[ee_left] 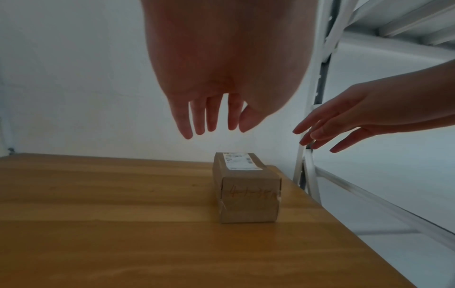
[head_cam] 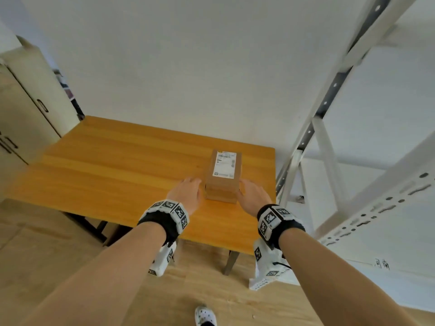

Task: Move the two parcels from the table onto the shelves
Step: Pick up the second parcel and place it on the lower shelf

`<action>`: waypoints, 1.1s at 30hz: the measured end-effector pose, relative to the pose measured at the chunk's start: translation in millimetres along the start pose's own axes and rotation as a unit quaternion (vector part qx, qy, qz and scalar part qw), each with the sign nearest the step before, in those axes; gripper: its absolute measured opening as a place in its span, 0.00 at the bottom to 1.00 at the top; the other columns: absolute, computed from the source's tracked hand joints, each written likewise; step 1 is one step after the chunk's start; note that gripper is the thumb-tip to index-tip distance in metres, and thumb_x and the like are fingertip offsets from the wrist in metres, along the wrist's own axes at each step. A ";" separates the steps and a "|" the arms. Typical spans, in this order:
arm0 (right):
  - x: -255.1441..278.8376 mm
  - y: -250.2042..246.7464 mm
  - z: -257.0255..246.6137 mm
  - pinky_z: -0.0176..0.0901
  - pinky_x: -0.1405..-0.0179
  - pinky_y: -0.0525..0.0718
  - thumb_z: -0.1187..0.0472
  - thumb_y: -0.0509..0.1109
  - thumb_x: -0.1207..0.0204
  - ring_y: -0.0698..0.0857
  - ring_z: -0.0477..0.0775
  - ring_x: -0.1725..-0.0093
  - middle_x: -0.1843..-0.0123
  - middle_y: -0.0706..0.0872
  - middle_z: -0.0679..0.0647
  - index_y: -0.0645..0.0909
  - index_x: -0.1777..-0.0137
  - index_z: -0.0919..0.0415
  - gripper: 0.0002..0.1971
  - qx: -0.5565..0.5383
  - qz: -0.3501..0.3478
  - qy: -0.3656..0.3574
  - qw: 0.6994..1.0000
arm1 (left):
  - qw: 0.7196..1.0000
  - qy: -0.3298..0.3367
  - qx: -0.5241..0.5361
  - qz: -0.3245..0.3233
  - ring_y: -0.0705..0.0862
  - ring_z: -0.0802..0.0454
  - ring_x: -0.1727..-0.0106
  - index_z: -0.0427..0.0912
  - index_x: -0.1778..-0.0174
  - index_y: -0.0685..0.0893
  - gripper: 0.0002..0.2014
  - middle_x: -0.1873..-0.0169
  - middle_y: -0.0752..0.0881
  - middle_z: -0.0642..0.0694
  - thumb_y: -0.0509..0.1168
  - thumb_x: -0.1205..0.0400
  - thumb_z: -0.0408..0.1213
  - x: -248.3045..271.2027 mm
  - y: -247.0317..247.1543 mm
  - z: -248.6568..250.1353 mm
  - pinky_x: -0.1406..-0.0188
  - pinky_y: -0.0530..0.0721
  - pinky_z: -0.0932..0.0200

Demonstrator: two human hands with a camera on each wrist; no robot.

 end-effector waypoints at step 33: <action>-87.7 45.8 36.2 0.56 0.30 0.80 0.74 0.72 0.29 0.75 0.57 0.26 0.24 0.73 0.57 0.52 0.16 0.58 0.45 -0.364 -0.033 0.125 0.922 | 0.906 -0.129 0.396 -0.078 0.74 0.43 0.24 0.38 0.20 0.66 0.28 0.24 0.75 0.39 0.64 0.17 0.31 -97.2 46.3 -19.5 0.28 0.78 0.43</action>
Point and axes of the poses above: each hand's wrist, its own x-axis away from the middle knuckle, its own y-axis out of the palm, z = x × y, the point moved 6 cm from there along -x, towards the middle knuckle
